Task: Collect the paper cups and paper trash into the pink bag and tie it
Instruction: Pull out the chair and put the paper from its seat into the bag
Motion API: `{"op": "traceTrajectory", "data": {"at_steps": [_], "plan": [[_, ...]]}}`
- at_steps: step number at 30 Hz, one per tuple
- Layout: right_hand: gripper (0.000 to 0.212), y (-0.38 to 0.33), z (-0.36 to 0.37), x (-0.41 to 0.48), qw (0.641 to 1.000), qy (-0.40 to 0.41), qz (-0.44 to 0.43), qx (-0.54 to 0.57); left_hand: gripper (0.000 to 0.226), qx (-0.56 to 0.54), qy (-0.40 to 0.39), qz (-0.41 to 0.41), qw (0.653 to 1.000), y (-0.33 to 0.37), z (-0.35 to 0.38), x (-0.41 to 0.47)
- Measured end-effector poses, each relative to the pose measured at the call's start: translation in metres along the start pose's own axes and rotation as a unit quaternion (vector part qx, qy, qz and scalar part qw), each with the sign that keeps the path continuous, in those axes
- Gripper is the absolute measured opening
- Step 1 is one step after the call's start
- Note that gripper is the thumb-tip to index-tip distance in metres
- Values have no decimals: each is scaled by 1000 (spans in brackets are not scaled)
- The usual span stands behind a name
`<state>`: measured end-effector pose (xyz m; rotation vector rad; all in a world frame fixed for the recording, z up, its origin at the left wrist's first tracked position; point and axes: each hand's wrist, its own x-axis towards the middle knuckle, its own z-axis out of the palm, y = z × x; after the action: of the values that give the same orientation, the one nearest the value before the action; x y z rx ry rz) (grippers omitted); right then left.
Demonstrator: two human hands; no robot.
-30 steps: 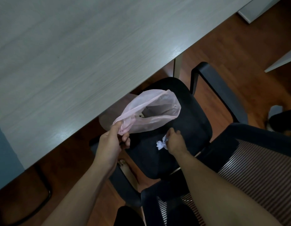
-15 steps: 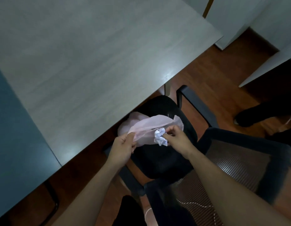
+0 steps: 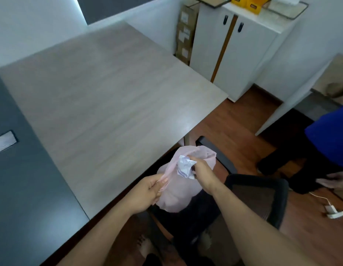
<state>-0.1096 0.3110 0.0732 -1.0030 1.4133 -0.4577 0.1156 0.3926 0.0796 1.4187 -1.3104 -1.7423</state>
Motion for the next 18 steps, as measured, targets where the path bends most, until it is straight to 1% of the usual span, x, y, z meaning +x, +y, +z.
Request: {"op": "traceTrajectory", "data": {"at_steps": [1,2,3,4,5,7,11,13,15,16,18], "plan": [[37,-8,-2,0,1000,17,11,13,60,1,-6,5,1000,7,-3,-1],[36,-14,-3,-1,1000,9,12,22,52,3,-11,15,1000,15,-5,-3],[29,-20,-4,-3,1000,-8,12,26,41,9,-10,19,1000,24,-9,-4],[27,-23,-5,-6,999,-32,16,5,34,13,-4,29,999,34,-12,-6],[31,-28,-5,-10,997,-61,27,-29,33,19,7,42,999,44,-14,-7],[39,-41,-7,-19,990,-96,58,-81,36,37,20,63,997,56,-20,-5],[29,-79,-1,-29,971,-143,129,-140,41,33,33,83,995,71,-34,-3],[34,-97,1,-34,954,-181,161,-178,41,13,32,97,995,81,-39,-7],[32,-114,3,-36,941,-211,168,-203,42,19,22,118,993,89,-43,-14],[27,-122,3,-37,942,-212,164,-202,41,30,16,124,992,92,-46,-16],[21,-133,3,-36,953,-187,150,-188,40,40,8,126,991,95,-53,-19]]}}
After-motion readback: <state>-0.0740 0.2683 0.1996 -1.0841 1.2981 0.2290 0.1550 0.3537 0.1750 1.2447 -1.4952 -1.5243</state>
